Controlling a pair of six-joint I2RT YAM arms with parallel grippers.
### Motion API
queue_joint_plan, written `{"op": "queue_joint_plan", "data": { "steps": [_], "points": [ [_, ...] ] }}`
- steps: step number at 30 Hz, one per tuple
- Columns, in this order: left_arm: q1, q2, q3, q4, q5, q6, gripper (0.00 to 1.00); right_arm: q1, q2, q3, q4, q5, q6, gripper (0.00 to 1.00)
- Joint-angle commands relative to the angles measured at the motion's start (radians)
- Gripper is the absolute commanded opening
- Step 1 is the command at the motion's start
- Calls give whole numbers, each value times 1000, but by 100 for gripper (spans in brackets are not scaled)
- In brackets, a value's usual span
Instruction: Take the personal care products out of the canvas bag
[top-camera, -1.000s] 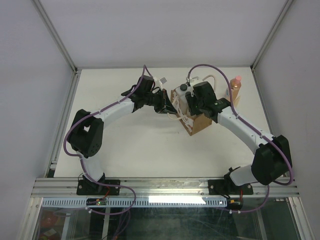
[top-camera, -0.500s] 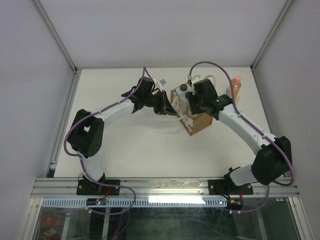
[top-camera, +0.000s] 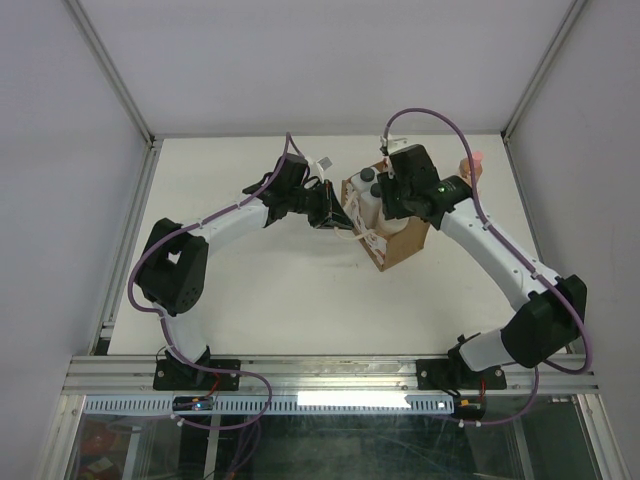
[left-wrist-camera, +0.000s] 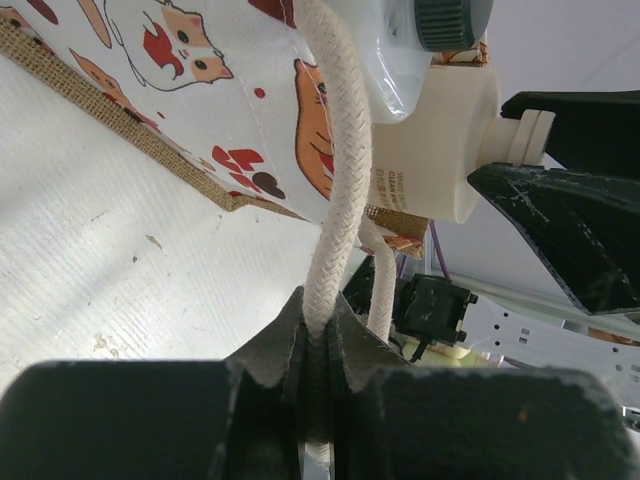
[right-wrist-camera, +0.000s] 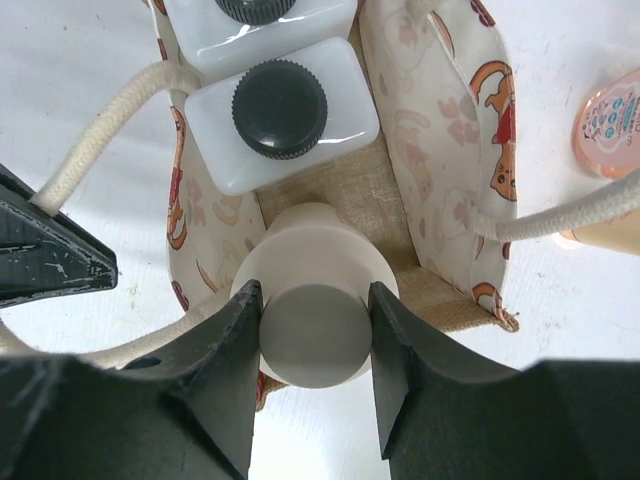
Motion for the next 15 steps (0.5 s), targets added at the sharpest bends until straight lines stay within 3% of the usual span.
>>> {"op": "queue_joint_plan", "data": {
  "steps": [1,15],
  "points": [
    [0,-8,35,46,16,-14,0,2,-23,131,17,51,32,0],
    [-1,2,41,45,24,-6,0,-16,-3,377,-182,102,78,0]
  ]
}}
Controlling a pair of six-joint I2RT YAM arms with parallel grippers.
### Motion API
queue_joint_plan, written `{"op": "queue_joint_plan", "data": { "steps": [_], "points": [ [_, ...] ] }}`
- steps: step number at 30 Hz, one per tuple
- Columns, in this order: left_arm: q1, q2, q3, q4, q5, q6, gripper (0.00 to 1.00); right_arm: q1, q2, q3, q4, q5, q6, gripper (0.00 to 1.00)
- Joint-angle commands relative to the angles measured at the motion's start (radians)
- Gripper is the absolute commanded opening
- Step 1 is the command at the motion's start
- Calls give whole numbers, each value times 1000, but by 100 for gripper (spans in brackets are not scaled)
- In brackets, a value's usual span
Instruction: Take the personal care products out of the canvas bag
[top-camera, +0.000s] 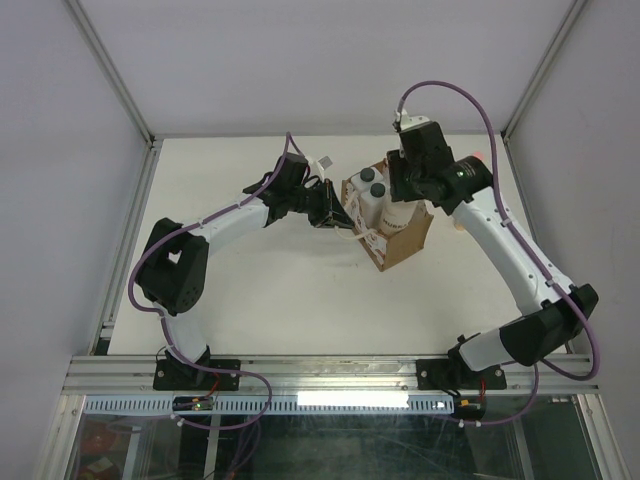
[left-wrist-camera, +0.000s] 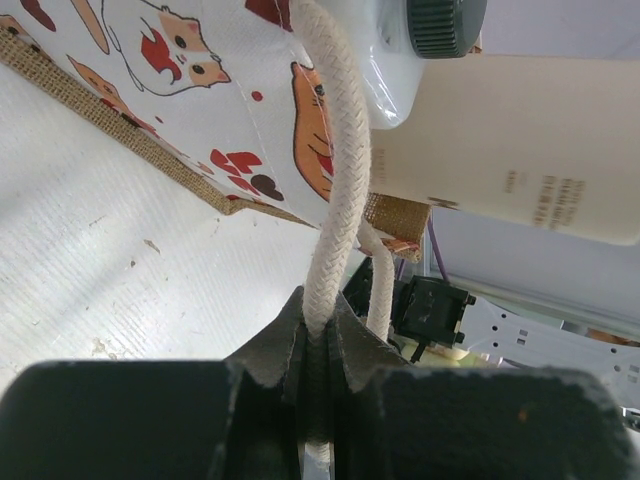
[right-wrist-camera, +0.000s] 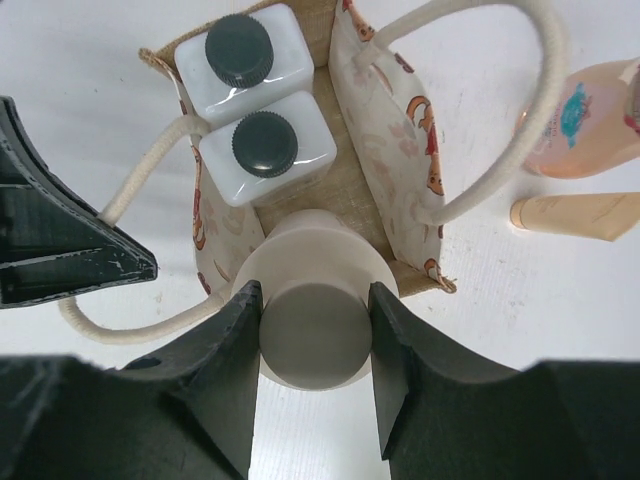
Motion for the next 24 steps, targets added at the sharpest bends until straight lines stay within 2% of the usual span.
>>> {"op": "queue_joint_plan", "data": {
  "steps": [1,16,19,24],
  "points": [
    [-1,-2,38,39,24,2,0,-14,-15,156,-4,49,30,0],
    [0,19,71,1,47,40,0,-141,-17,377,-197,66,46,0],
    [-1,27,82,-6,53,46,0,-192,-43,344,-195,65,39,0],
    [0,26,84,-12,61,51,0,-299,-106,196,-129,73,25,0]
  ]
}}
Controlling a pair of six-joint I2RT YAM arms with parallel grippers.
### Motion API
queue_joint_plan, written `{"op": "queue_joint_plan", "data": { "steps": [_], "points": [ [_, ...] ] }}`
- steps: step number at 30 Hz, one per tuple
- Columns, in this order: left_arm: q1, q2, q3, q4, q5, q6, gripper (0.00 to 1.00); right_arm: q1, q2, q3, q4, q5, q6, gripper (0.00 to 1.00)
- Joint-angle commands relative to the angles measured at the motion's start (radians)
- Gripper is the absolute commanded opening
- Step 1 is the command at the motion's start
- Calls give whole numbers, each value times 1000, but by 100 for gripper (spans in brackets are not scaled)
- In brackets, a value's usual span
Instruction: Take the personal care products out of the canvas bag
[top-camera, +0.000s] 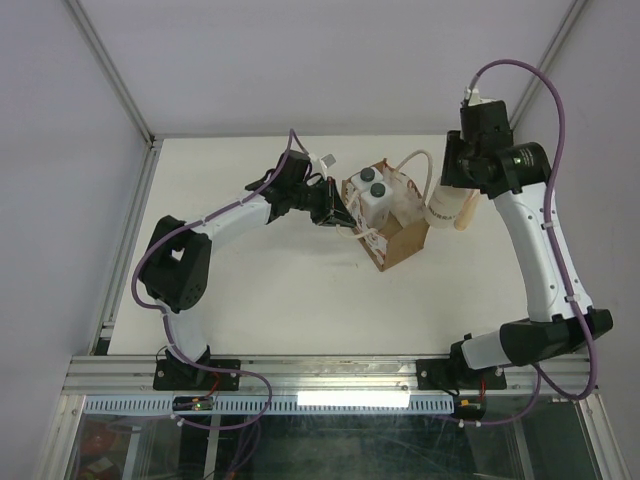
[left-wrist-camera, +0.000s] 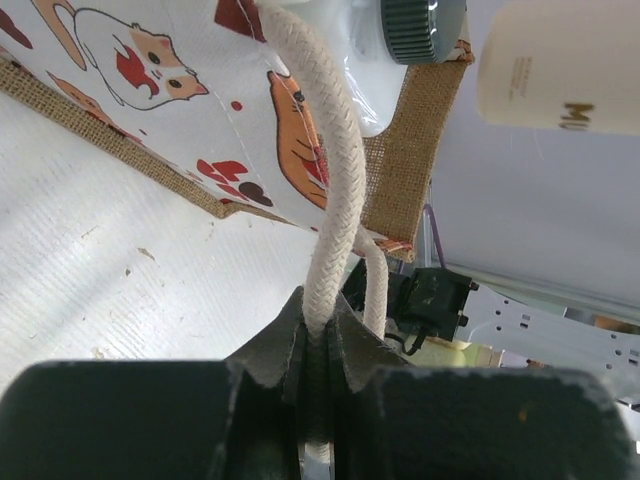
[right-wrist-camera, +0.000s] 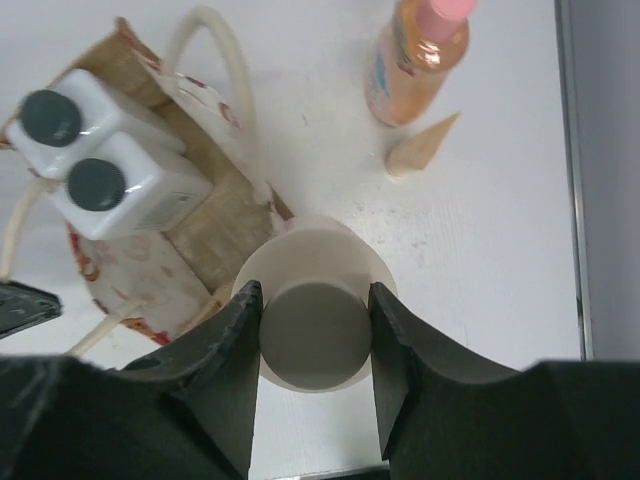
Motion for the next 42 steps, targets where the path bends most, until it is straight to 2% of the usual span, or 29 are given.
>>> {"op": "queue_joint_plan", "data": {
  "steps": [1,9,19,28,42],
  "points": [
    [0,-1,43,1,32,25,0,-94,-114,-101,152,37,-12,0],
    [0,4,64,-14,36,37,0,-289,-170,-430,428,8,40,0],
    [1,14,90,-49,32,56,0,-413,-165,-648,672,34,53,0],
    [2,12,94,-80,27,75,0,-419,-103,-682,763,46,38,0],
    [1,31,113,-81,42,82,0,-418,-86,-737,771,-6,29,0]
  ]
}}
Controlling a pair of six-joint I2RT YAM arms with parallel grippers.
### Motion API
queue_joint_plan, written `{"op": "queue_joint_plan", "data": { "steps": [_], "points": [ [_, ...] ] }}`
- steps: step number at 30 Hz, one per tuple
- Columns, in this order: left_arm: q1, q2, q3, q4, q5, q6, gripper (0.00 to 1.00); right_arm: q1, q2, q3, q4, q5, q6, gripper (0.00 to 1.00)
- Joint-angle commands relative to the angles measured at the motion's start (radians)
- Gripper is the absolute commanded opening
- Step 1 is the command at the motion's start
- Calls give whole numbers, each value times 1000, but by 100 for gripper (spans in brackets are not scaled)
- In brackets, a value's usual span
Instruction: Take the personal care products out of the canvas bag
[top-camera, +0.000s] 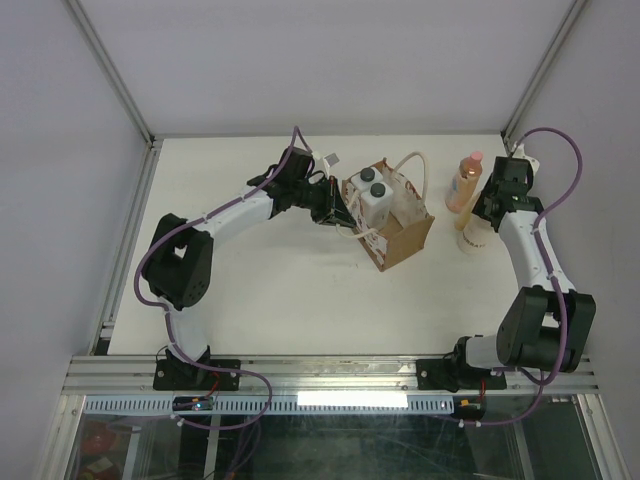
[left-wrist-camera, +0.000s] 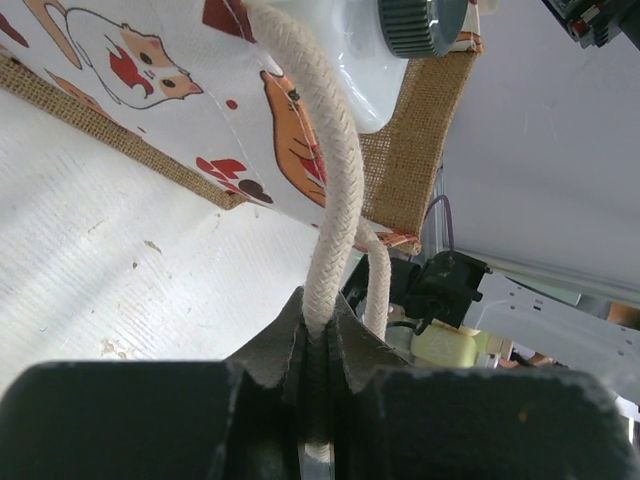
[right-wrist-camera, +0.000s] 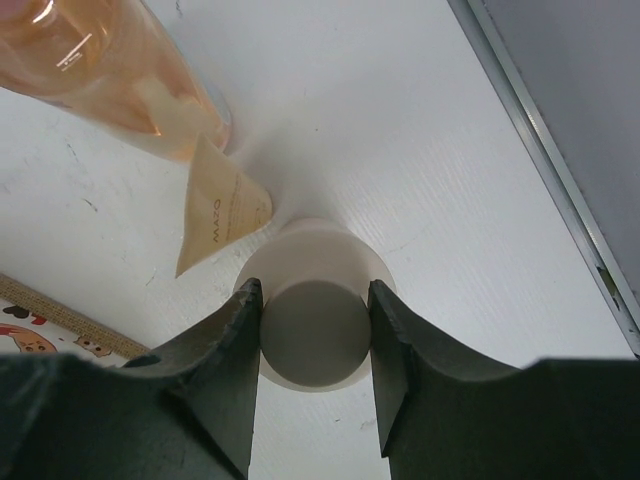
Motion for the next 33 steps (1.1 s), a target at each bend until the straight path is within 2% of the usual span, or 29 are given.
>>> {"op": "queue_joint_plan", "data": {
  "steps": [1,2,3,8,12,16,20,25,26,29,33],
  "points": [
    [1,4,49,17,26,16,0,-4,-14,10,103,-16,-8,0],
    [1,3,49,17,25,16,0,-3,-9,11,98,-28,-17,0],
    [1,2,49,17,24,16,0,-4,-6,16,88,-32,-22,5],
    [1,-3,51,17,22,13,0,-1,-17,49,32,-35,-18,40],
    [1,1,55,17,22,10,0,-2,-34,83,-24,-30,-25,57],
    [1,-7,51,17,14,7,0,-3,-62,124,-81,-38,-38,63],
    [0,-16,45,17,3,7,0,20,-138,136,-117,-80,-42,64],
    [-1,-35,25,19,-14,1,0,116,-283,90,-92,-307,-95,66],
    [0,-39,19,23,-15,-1,0,137,-302,85,-94,-348,-98,69],
    [-1,-50,5,26,-18,-5,0,197,-333,79,-102,-479,-107,76],
    [0,-56,1,27,-32,-14,0,292,-316,76,-93,-661,-140,78]
  ]
}}
